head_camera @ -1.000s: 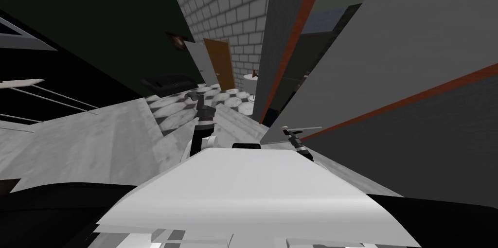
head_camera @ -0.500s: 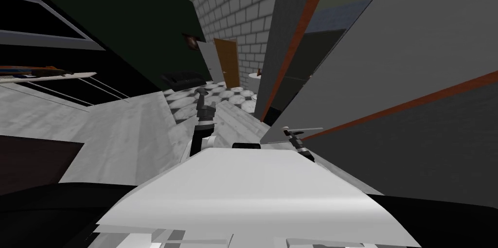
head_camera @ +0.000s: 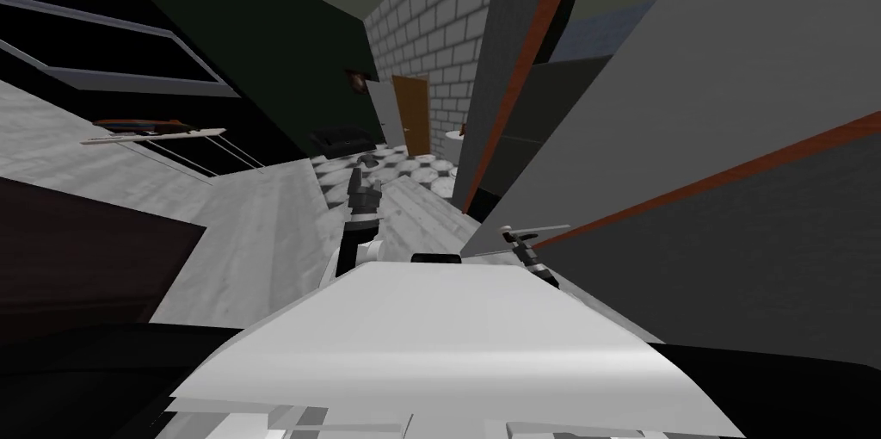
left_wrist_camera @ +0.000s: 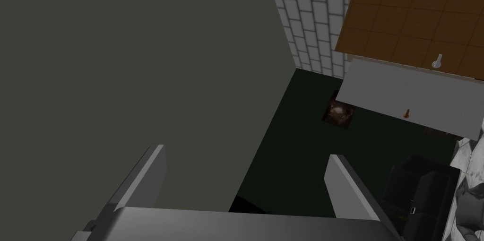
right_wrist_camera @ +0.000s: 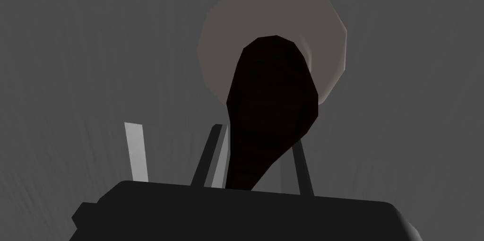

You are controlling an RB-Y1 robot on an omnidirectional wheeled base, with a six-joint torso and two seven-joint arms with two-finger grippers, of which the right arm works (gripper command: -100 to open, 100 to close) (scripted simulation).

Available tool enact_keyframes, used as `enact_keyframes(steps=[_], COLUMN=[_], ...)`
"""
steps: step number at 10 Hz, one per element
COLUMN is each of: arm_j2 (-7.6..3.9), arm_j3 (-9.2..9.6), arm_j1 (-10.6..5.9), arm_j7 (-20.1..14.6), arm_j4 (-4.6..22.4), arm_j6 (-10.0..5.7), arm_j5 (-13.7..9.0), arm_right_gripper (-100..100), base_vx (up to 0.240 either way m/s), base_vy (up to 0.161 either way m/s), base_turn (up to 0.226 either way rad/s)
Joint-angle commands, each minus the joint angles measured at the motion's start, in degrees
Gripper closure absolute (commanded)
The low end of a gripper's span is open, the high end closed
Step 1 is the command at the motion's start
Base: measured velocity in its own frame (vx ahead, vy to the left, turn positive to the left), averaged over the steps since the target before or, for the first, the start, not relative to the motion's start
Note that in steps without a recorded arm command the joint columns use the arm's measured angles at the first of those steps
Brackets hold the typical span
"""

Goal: Pull the door open

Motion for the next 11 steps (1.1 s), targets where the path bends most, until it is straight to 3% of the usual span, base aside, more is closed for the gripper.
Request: enact_keyframes(steps=[1, 11], arm_j2=[-0.11, -0.83], arm_j3=[0.10, 0.77], arm_j1=[0.00, -0.04], arm_j7=[-0.1, -0.4], arm_j4=[0.5, 3.6], arm_j6=[-0.59, -4.61], arm_j5=[0.0, -0.3], arm_right_gripper=[100, 100], base_vx=[-0.135, -0.209], base_vy=[-0.051, -0.081], base_turn=[0.150, 0.166])
